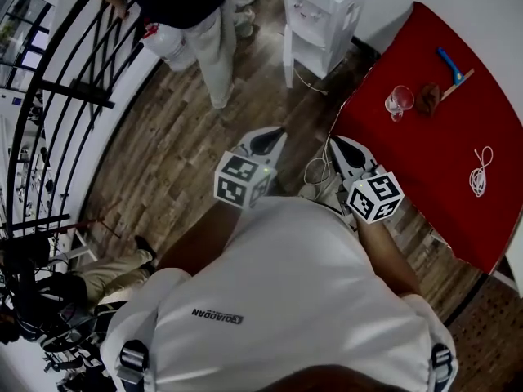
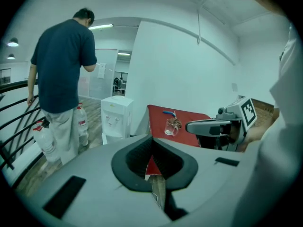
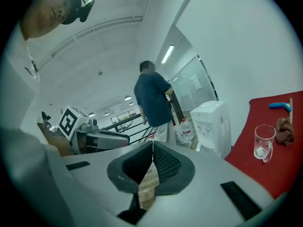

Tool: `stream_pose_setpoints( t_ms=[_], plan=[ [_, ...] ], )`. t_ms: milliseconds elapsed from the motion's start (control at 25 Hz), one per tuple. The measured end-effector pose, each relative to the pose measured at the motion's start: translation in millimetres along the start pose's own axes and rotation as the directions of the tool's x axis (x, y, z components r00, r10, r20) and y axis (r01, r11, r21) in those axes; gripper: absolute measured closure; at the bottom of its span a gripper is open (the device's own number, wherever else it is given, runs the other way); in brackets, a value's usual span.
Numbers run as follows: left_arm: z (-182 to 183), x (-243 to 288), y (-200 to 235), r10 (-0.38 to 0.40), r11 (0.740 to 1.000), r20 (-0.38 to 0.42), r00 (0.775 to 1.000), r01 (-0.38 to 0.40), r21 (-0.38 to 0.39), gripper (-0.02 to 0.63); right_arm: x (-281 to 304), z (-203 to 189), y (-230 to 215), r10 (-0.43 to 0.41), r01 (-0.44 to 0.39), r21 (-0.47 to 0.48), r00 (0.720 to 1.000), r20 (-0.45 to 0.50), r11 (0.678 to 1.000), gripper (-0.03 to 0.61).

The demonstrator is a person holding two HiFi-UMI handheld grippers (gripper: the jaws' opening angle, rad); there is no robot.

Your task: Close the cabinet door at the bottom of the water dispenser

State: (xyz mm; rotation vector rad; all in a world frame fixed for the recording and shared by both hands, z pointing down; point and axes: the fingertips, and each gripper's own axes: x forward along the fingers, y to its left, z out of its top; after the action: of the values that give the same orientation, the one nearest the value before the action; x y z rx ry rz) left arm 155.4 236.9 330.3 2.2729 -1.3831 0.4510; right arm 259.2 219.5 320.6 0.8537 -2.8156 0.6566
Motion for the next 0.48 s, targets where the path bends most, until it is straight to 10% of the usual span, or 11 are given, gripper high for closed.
stream_pose_setpoints(
  t_ms=[480],
  plan=[
    [-3.5,-0.8,56.5,0.018,0.999,-0.018,1.0,-0.019,-0.036,0.617,55.6,-6.3,-1.8,0.003,-0.002,0.028,0.999,-0.045,1.0,0.557]
  ],
)
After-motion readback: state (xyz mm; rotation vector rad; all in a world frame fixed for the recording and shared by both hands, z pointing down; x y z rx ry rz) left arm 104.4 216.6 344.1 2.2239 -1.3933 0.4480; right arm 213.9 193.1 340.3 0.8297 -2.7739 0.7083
